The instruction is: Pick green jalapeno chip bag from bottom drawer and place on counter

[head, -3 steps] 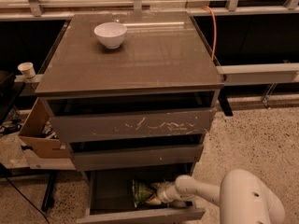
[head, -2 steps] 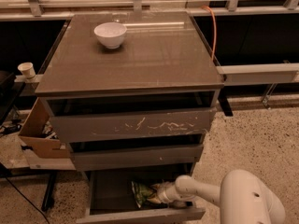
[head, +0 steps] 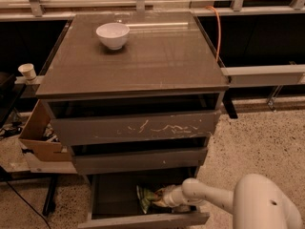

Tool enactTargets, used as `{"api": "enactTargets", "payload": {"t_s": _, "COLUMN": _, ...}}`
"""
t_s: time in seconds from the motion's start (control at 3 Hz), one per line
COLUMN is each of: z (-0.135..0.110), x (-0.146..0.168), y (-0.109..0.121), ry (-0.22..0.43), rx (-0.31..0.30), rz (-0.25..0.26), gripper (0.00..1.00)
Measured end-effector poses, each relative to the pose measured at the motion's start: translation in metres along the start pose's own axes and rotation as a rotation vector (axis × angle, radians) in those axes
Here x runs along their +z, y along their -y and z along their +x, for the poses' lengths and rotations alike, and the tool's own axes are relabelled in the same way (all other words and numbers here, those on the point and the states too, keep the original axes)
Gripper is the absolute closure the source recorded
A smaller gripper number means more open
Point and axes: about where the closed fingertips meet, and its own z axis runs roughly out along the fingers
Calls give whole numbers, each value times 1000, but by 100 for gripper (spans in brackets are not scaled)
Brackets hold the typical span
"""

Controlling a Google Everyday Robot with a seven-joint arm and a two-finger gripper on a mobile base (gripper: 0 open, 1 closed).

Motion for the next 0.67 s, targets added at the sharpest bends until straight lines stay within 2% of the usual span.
{"api": "enactTargets", "payload": {"t_s": 0.33, "z": -18, "x": -38, "y": 3, "ry": 14, "rx": -28, "rz": 22, "gripper": 100}}
{"api": "enactTargets", "payload": {"t_s": 0.67, "z": -54, "x": -117, "y": 10, "ry": -2, "rx": -87, "rz": 98, "gripper": 100}}
